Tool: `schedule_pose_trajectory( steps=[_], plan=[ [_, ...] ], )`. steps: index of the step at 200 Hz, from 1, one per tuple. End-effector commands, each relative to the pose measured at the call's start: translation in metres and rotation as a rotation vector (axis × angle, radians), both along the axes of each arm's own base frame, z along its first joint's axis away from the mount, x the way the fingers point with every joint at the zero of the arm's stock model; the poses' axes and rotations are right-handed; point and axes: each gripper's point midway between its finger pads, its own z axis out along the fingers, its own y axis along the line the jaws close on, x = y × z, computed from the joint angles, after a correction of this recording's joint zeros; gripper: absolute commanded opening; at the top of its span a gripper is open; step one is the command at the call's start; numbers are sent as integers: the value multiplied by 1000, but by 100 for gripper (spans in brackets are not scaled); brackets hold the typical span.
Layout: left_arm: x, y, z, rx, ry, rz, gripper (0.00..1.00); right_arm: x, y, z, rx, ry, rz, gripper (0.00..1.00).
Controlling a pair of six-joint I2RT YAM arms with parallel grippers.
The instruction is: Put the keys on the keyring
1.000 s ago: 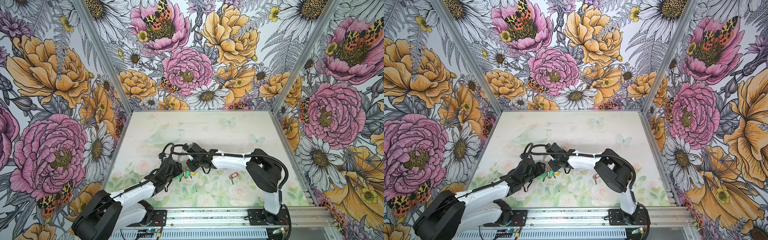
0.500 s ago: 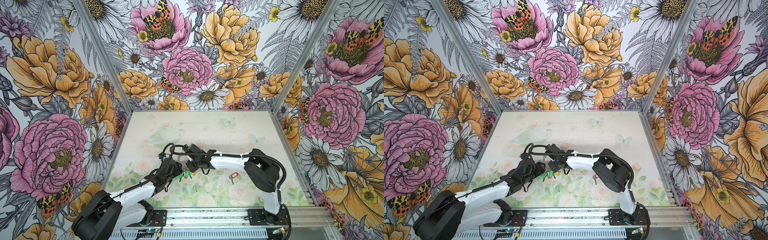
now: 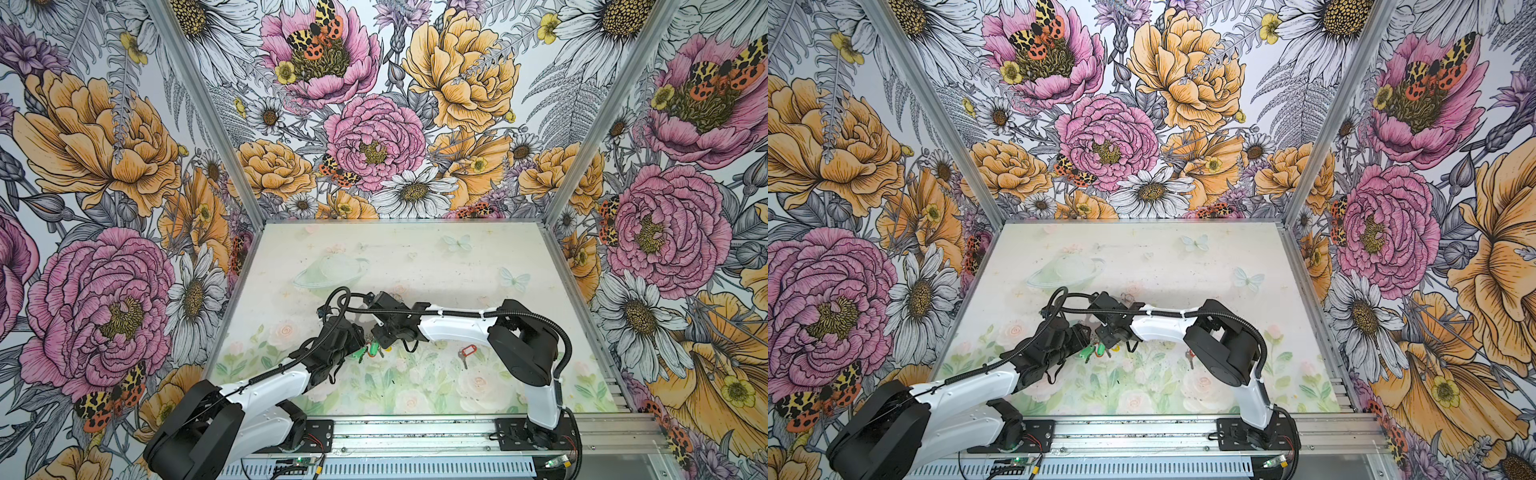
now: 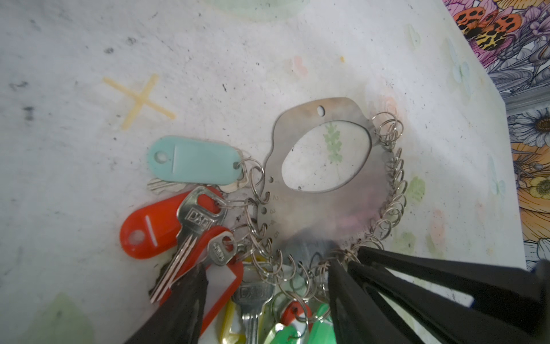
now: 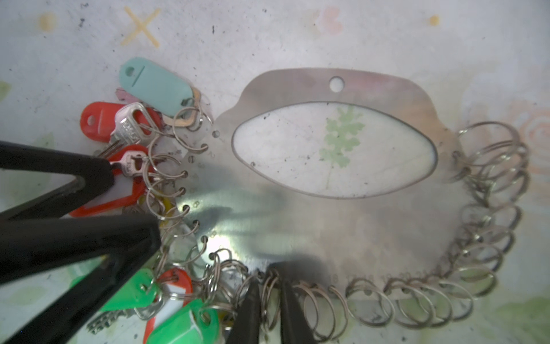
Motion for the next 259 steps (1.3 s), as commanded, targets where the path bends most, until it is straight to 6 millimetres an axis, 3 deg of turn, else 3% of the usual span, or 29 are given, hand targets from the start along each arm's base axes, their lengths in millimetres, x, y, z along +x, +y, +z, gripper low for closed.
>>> schedule_pose_trajectory(
  steps=[1, 86, 150, 188, 212, 259],
  plan=[
    [-35, 23, -43, 109, 183, 1, 66, 2, -6, 7, -21, -39, -15, 16],
    [-36, 24, -44, 109, 183, 2, 66, -5, -10, 6, -30, -25, -1, 14],
    [-36, 24, -43, 108, 181, 1, 66, -3, -10, 20, -21, -66, 4, 0],
    [-35, 21, -37, 91, 154, -14, 65, 1, -12, 33, 13, -103, 8, 0],
    [-31, 10, -15, 40, 77, -48, 64, 6, -14, 54, 84, -141, 11, 0],
    [-27, -13, 58, -8, -137, -153, 66, 10, -25, 99, 208, -229, 78, 0]
  ],
)
